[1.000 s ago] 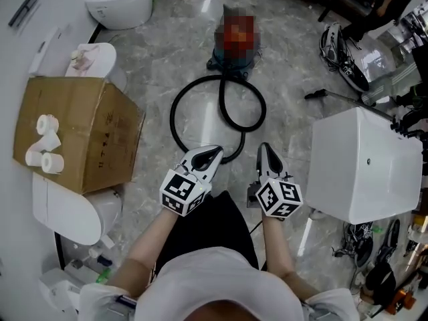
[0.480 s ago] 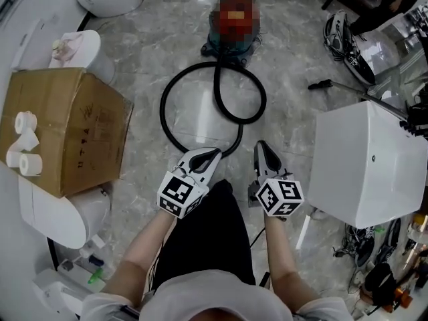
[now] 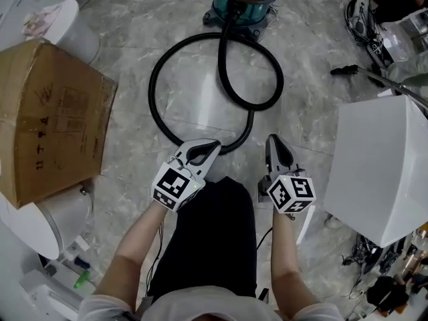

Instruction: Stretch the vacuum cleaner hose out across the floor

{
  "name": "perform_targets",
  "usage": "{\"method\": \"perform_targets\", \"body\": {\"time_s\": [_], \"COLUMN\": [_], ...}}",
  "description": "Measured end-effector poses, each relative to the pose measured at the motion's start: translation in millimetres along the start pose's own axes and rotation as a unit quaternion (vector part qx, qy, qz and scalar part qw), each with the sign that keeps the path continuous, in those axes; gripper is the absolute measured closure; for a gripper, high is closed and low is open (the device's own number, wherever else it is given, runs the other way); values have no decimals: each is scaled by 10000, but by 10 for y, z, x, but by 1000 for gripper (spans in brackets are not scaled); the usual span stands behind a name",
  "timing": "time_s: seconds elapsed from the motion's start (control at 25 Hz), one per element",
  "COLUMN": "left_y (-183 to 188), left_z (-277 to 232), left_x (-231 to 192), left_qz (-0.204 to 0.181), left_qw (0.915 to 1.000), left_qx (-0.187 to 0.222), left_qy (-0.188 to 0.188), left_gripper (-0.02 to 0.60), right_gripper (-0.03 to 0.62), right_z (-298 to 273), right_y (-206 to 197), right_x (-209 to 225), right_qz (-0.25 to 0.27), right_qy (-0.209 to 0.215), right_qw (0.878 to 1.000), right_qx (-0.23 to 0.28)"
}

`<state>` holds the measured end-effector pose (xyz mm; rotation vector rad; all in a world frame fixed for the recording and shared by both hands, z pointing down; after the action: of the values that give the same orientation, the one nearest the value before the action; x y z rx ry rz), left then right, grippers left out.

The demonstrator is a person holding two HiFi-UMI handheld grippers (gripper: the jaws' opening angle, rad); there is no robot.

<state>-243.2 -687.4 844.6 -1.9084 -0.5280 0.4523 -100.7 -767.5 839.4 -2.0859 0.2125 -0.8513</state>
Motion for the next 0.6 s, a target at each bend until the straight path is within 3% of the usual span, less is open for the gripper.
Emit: {"method": "perform_targets", "body": {"time_s": [0.32, 0.6], "left_y": [-1465, -2502], "left_z": [-727, -1206], "left_x": [-429, -449], "left_qz": [-198, -640], "left_qw": [9998, 9964], "left_qx": [-85, -431], "left_qy": [2, -358], "left_gripper": [574, 574], "right_gripper": [579, 578], "right_z": [-870, -1422], "right_y": [-1047, -1754], "right_x": [886, 1330], "right_qz": [93, 166], "right_qy": [270, 571], "right_qw": [9996, 9982], "right_qx": [10, -47]}}
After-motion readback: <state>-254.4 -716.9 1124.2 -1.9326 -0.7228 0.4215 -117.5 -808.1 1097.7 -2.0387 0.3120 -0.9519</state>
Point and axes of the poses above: the fingertips, and each gripper's own axes: z backward along the fingers, x to its right, y out of its top, the point moved 2 cm from there along z, backward along the fingers, and after that the axes turned 12 degrees about -z, right-handed, at the moved point
